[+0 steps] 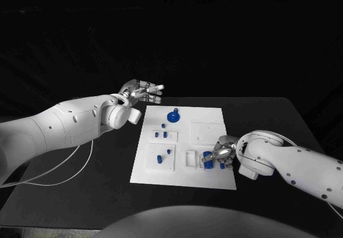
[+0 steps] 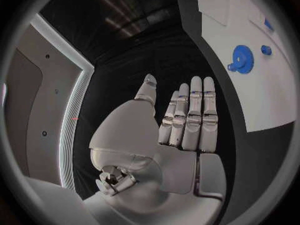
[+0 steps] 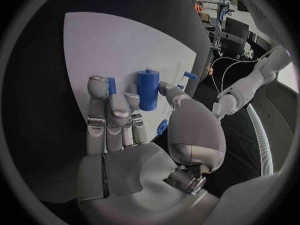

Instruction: Assemble the parts on the task board

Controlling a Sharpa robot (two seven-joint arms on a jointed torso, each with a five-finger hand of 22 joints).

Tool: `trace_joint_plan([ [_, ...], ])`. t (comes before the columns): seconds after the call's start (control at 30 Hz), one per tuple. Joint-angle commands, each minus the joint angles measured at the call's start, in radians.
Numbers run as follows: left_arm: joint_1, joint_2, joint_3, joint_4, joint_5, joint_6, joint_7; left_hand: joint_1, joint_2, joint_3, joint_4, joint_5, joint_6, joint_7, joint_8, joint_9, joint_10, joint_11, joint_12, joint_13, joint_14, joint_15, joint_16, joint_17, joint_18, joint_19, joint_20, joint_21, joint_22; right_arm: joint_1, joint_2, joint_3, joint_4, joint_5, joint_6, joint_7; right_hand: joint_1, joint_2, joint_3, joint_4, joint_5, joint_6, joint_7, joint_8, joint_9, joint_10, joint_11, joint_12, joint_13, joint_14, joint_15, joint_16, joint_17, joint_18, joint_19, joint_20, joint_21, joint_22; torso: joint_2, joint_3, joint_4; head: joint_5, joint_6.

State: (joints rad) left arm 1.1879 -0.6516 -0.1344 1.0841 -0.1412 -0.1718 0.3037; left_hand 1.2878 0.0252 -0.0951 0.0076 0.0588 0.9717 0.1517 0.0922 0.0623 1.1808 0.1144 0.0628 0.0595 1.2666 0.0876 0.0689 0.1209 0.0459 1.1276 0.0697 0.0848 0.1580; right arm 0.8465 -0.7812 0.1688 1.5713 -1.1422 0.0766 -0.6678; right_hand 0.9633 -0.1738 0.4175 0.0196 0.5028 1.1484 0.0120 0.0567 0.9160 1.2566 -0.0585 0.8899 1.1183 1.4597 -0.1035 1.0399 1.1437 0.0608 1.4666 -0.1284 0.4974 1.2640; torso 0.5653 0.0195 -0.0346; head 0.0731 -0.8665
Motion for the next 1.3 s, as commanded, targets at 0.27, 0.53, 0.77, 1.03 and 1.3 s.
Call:
trace_joint_plan([
  [0.27,-0.001,0.002,0.001,-0.002,-0.006,0.016,-0.001,-0.013,-0.002,0.000,0.010,-0.001,-0.011,0.000,0.003,0.001,-0.008,0.001,0.003,0.001,-0.007,0.000,-0.004,0.001,-0.002,-0.006,0.001,-0.003,-0.005,0.046,-0.023,-0.003,0.031,0.130,-0.005,-0.088,-0.010,0.009,0.139,-0.141,-0.023,-0.001,-0.006,0.008,0.000,-0.002,-0.003,0.001,-0.002,0.000,-0.010,0.005,0.000,-0.002,0.043,-0.007,0.004,0.004,0.000,-0.0025,0.0012,-0.002,0.002],
  [0.53,-0.001,0.004,0.001,-0.002,-0.008,0.016,-0.002,-0.014,-0.003,0.001,0.012,-0.001,-0.011,0.000,0.003,0.001,-0.008,0.001,0.003,0.001,-0.007,0.000,-0.004,0.001,-0.002,-0.006,0.001,-0.002,-0.007,0.076,-0.025,0.006,0.043,0.148,-0.002,-0.089,-0.008,0.009,0.136,-0.141,-0.022,-0.001,-0.006,0.008,-0.001,-0.002,-0.003,0.001,-0.002,0.000,-0.010,0.005,0.000,-0.001,0.043,-0.006,0.003,0.004,0.000,-0.0023,0.0025,0.001,0.004],
  [0.77,-0.001,0.002,0.001,-0.002,-0.008,0.015,-0.003,-0.014,-0.003,0.001,0.012,-0.001,-0.011,0.000,0.003,0.001,-0.008,0.001,0.003,0.001,-0.007,0.000,-0.004,0.001,-0.002,-0.006,0.001,-0.002,-0.007,0.082,-0.025,0.011,0.054,0.149,0.000,-0.089,-0.006,0.009,0.132,-0.140,-0.022,0.000,-0.006,0.008,-0.002,-0.002,-0.003,0.001,-0.003,0.000,-0.010,0.006,0.001,-0.001,0.043,-0.006,0.004,0.006,0.001,-0.0010,0.0016,0.005,0.001],
  [1.03,-0.001,0.006,0.001,-0.002,-0.010,0.013,-0.005,-0.014,-0.003,0.001,0.012,-0.001,-0.011,0.000,0.003,0.001,-0.008,0.001,0.003,0.001,-0.007,0.000,-0.004,0.001,-0.002,-0.006,0.001,-0.002,-0.007,0.085,0.010,-0.001,0.032,0.162,0.026,-0.090,-0.006,0.011,0.124,-0.136,-0.025,-0.001,-0.005,0.008,-0.006,-0.004,-0.002,0.000,-0.003,0.000,-0.009,0.008,0.003,-0.001,0.042,-0.006,0.006,0.009,0.000,-0.0028,0.0009,0.009,-0.001],
  [1.3,-0.001,0.012,0.001,-0.002,-0.011,0.016,-0.008,-0.014,-0.005,0.003,0.015,-0.001,-0.011,0.000,0.004,0.001,-0.008,0.001,0.003,0.001,-0.006,0.000,-0.004,0.002,-0.002,-0.006,0.001,-0.001,-0.013,0.086,0.067,-0.033,-0.011,0.140,0.042,-0.092,-0.001,0.027,0.074,-0.112,-0.035,0.004,-0.007,0.008,-0.028,-0.001,-0.003,-0.003,-0.009,0.000,-0.009,0.009,0.006,-0.002,0.043,-0.006,0.006,0.016,0.002,-0.0010,0.0039,0.011,-0.002],
])
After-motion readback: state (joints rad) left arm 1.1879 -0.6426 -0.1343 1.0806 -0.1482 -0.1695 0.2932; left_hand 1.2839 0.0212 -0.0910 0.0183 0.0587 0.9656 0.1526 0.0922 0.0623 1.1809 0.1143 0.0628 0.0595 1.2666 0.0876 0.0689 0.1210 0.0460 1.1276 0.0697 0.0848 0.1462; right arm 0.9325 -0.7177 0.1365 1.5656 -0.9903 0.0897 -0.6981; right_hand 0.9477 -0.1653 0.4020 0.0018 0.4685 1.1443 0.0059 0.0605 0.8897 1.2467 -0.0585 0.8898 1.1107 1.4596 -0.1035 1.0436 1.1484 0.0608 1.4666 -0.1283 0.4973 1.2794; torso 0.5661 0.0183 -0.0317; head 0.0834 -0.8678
